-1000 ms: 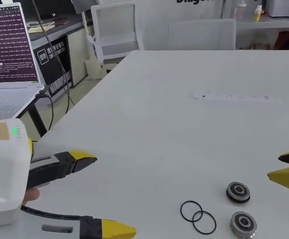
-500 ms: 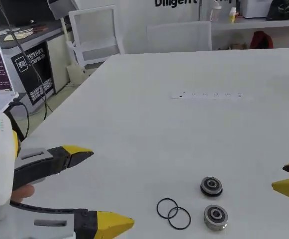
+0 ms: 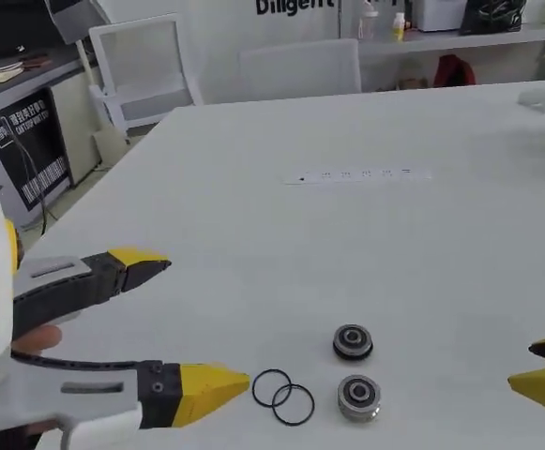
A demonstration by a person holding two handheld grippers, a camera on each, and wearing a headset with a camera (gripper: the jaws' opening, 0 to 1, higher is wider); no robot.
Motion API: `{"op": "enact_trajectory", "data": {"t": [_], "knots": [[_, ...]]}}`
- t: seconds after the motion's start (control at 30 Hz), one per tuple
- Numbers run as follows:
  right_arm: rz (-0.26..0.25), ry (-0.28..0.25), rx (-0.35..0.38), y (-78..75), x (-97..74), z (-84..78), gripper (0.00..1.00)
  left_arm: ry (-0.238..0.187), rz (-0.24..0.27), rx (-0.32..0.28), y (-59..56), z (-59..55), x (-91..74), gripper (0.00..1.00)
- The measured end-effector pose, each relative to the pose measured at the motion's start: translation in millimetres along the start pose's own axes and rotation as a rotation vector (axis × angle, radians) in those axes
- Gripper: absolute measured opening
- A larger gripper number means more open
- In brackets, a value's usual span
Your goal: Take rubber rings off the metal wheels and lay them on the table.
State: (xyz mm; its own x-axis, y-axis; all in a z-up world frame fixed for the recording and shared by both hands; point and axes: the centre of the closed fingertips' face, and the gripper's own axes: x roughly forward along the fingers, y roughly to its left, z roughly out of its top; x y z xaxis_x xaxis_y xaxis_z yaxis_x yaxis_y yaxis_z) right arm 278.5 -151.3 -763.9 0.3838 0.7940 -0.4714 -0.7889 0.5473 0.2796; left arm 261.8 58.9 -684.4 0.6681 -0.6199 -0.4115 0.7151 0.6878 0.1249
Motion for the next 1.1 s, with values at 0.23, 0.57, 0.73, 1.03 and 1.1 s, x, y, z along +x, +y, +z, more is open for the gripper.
{"op": "enact_trajectory", "data": {"t": [0.23,0.57,0.73,1.03,1.1], "knots": [[-0.008,0.007,0.026,-7.3,-6.3,-15.1,0.31,-0.027,-0.032,0.046,-9.2,19.6,17.4,0.77],[-0.034,0.023,0.045,-24.8,-17.5,-24.8,0.32,-0.067,-0.052,0.09,-9.8,41.1,41.0,0.75],[-0.044,0.003,0.06,-33.9,-18.6,-22.4,0.32,-0.084,-0.064,0.108,-6.9,50.0,51.6,0.73],[-0.03,-0.003,0.074,-38.1,-4.3,-20.0,0.32,-0.087,-0.095,0.159,3.8,58.9,70.0,0.69],[-0.03,-0.003,0.075,-39.9,-1.7,-19.4,0.32,-0.089,-0.1,0.161,7.8,60.5,75.4,0.68]]}}
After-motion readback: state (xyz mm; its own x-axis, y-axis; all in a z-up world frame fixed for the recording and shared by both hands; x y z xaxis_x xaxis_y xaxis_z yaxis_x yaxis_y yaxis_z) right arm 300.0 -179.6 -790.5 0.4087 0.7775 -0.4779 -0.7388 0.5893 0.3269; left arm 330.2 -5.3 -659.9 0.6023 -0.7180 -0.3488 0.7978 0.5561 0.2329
